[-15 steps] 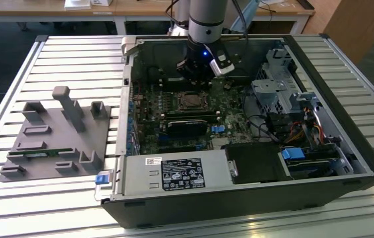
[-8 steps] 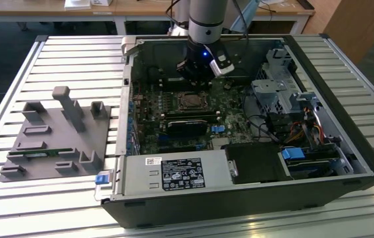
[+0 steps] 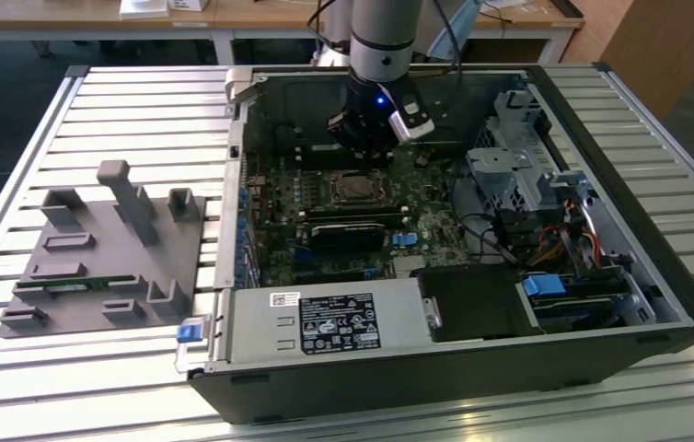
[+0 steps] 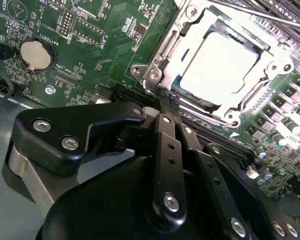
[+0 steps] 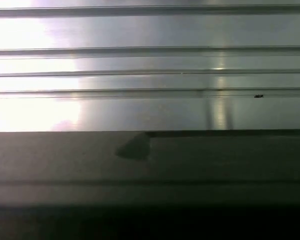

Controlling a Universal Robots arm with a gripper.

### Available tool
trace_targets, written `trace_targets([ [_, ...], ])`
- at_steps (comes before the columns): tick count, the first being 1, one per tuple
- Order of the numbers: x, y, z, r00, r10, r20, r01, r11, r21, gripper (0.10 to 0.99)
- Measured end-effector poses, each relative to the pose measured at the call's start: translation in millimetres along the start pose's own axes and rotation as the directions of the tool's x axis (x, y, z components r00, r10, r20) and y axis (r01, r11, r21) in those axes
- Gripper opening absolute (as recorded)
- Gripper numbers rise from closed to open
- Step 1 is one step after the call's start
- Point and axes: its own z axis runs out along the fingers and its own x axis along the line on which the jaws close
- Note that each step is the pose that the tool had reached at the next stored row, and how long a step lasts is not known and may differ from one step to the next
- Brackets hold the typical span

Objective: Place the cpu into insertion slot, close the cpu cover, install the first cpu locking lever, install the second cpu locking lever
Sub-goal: 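Install the first cpu locking lever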

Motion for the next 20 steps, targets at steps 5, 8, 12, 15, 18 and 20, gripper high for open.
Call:
trace_targets([
  [5,0.1,0.4,-11.4,1.0,0.0,0.0,0.0,1.0,0.0,0.106],
  [8,0.1,0.2,-11.6,1.0,0.0,0.0002,0.0,1.0,0.0,0.106],
  [12,0.0,-2.7,-11.8,1.0,0.0,0.0001,0.0,1.0,0.001,0.106],
  [15,-0.1,-3.6,-11.8,1.0,0.0,0.0001,0.0,1.0,0.001,0.106],
  [18,-0.1,-4.7,-11.9,1.0,0.0,0.0001,0.0,1.0,0.001,0.106],
  [20,-0.1,-5.2,-11.8,1.0,0.0,0.0001,0.0,1.0,0.001,0.106],
])
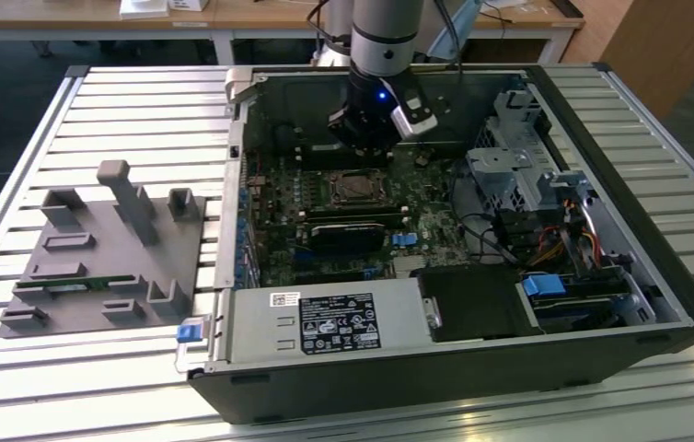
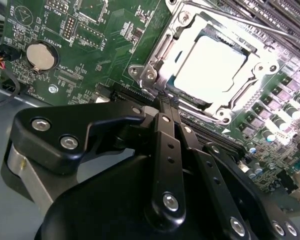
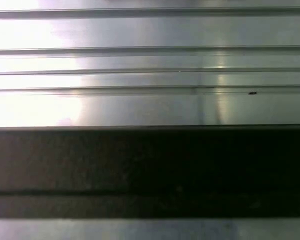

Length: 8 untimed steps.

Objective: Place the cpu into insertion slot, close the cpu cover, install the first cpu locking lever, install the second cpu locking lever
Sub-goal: 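Install the first cpu locking lever, then install the second cpu locking lever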

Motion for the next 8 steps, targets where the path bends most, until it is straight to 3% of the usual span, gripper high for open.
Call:
trace_targets([
  [8,-0.1,-1.4,-0.1,1.0,0.0,0.0,0.0,1.0,0.0,0.106],
])
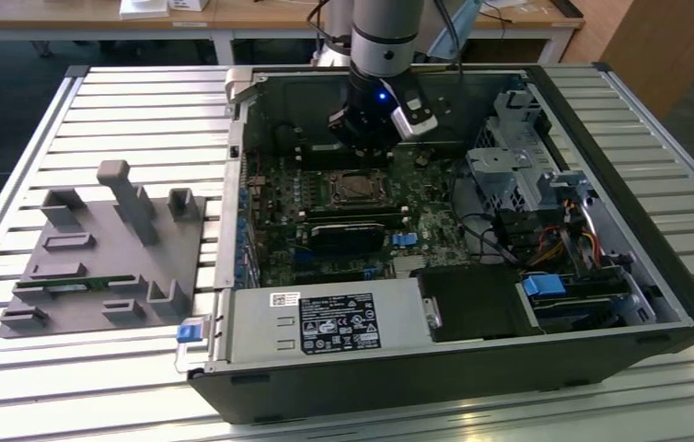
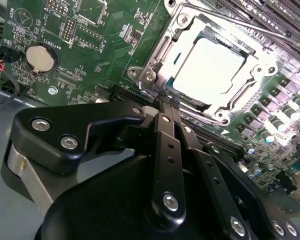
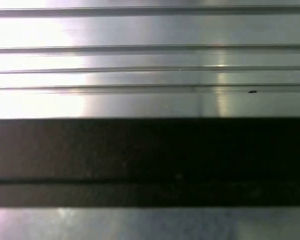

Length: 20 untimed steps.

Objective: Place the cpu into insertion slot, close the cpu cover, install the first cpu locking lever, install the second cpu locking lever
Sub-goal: 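Install the second cpu locking lever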

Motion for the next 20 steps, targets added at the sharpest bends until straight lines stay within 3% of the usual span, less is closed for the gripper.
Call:
trace_targets([
  [14,-0.2,-5.9,-0.2,1.0,0.0,0.0,0.0,1.0,0.0,0.106],
  [20,-0.4,-13.8,-0.5,1.0,0.0,0.0,0.0,1.0,0.0,0.106],
])
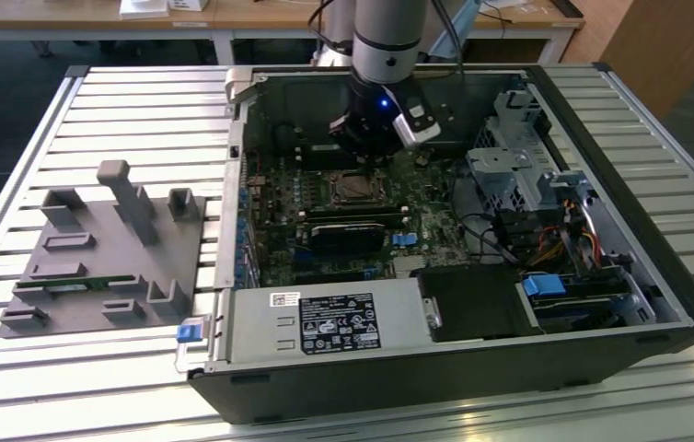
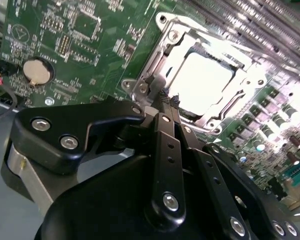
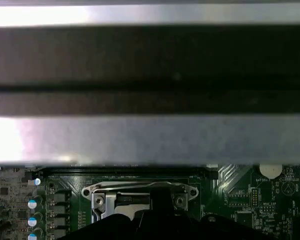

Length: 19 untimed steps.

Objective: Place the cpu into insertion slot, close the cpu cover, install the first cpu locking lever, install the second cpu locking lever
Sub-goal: 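Install the second cpu locking lever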

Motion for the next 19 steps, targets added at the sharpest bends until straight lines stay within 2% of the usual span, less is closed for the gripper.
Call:
trace_targets([
  [6,-0.1,-4.0,-1.5,1.0,0.0,-0.0001,0.0,1.0,0.0,0.106],
  [14,0.0,-3.5,-19.4,1.0,0.0,0.0001,0.0,1.0,0.0,0.106],
  [19,-0.1,-7.5,-20.6,1.0,0.0,0.0,0.0,1.0,-0.001,0.106],
])
